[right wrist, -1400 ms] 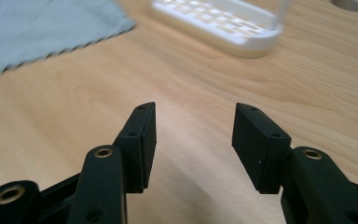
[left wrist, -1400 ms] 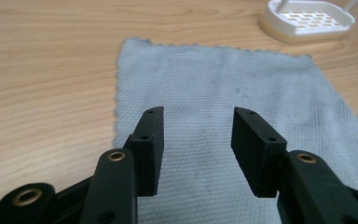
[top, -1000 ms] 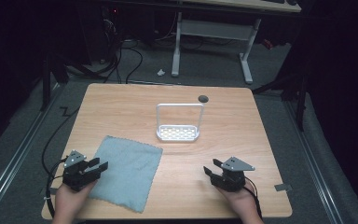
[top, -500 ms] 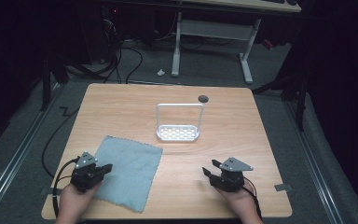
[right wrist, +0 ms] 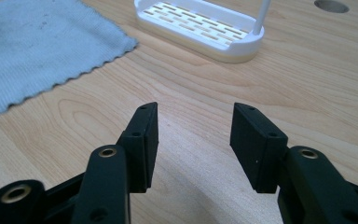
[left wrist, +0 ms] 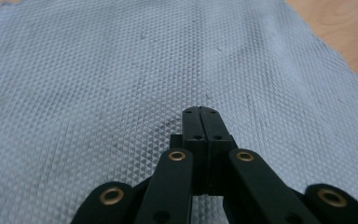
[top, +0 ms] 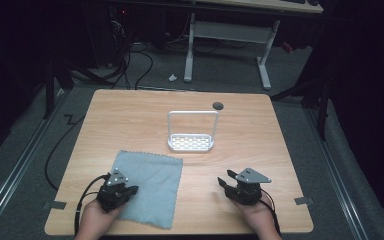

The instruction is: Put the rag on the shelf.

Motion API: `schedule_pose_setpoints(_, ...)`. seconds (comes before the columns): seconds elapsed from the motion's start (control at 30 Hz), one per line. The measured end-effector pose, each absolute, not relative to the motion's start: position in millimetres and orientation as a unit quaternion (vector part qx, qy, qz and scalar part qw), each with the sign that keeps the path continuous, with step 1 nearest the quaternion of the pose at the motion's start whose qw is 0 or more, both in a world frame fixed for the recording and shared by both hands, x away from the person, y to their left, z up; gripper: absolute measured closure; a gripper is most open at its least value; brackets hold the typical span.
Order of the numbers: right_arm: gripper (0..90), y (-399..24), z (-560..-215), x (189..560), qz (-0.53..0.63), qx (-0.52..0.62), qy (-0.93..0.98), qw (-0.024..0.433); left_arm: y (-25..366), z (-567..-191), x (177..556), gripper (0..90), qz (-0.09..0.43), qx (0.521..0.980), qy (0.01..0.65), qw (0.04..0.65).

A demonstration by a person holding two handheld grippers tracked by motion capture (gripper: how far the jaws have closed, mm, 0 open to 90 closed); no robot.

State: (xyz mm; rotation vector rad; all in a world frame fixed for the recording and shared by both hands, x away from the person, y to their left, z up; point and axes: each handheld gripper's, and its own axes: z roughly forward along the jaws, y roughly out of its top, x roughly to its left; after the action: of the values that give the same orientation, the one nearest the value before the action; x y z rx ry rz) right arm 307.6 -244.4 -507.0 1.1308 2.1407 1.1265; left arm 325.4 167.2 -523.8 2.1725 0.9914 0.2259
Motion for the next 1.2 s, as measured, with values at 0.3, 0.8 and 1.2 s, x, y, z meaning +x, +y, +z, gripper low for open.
schedule_pose_setpoints(0.3, 68.2, -233.8, -506.1, 307.0, 0.408, 0.393, 0.797, 0.209, 130.0, -516.7, 313.4, 86.1, 0.082, 0.861, 0.335, 0.375)
schedule_pose_setpoints(0.8, 90.0, -163.0, -509.6, 316.1, 0.394, 0.296, 0.857, 0.148, 195.8, -522.0, 311.4, 89.8, 0.117, 0.834, 0.417, 0.343)
schedule_pose_setpoints(1.2, 90.0, -136.3, -524.7, 323.3, 0.351, 0.274, 0.886, 0.125, 197.3, -524.1, 310.8, 89.8, 0.102, 0.826, 0.423, 0.358)
